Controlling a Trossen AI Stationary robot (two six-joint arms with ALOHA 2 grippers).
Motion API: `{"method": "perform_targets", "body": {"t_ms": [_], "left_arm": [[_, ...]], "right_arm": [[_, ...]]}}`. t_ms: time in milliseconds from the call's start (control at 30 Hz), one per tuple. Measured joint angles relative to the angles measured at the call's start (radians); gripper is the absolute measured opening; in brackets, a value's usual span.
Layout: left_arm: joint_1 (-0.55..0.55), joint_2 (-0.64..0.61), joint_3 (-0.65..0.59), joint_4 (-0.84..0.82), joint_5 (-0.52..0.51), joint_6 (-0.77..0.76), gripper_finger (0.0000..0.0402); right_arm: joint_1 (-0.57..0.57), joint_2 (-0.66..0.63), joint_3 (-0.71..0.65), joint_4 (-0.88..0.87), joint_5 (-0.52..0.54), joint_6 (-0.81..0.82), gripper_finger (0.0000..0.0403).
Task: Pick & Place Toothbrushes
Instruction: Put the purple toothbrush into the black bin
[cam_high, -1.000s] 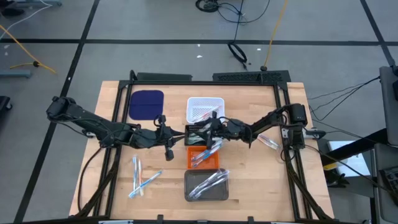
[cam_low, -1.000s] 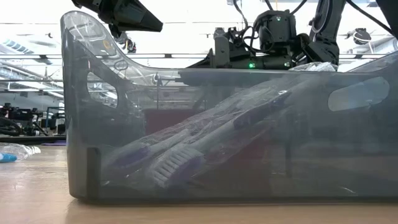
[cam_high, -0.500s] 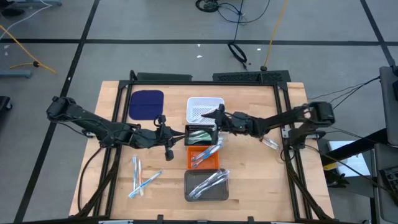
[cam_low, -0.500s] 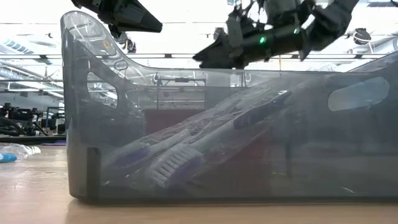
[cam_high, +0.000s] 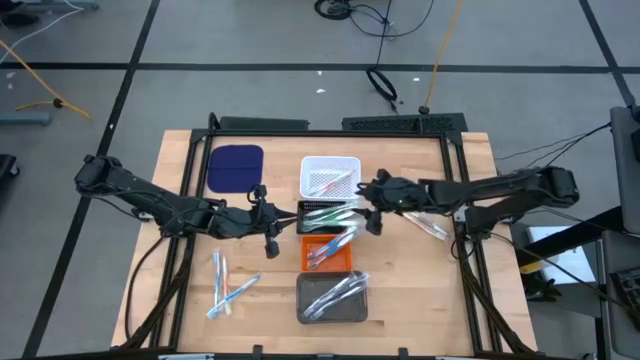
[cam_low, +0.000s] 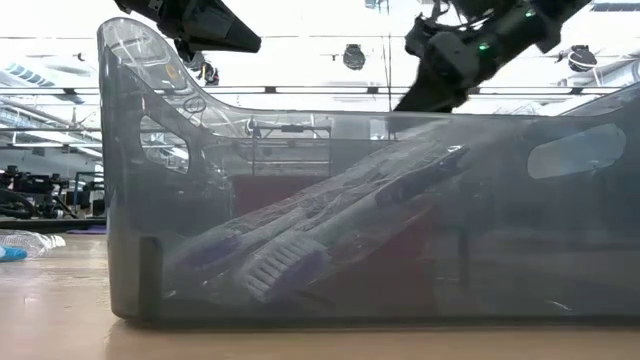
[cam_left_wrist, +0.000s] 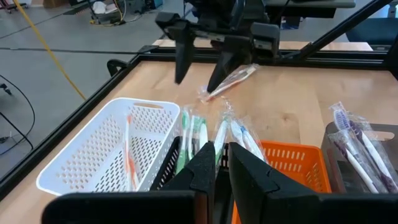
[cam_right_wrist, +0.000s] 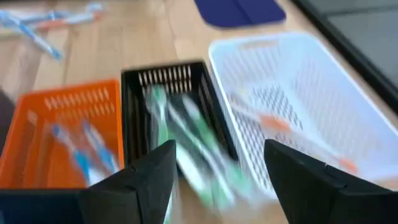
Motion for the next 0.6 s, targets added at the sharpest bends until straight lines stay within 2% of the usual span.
{"method": "perform_targets", "body": {"t_ms": [433,600], "left_arm": [[0.000,0.000,0.000,-0.005,0.000,0.001,0.0047],[0.000,0.000,0.000,-0.004,0.000,0.002,0.0047]], "right_arm": [[-0.001,-0.156,0.000,-0.533,0.004,0.183,0.0205],[-0.001,-0.157,0.000,-0.755,0.068,0.299,0.0199]]}}
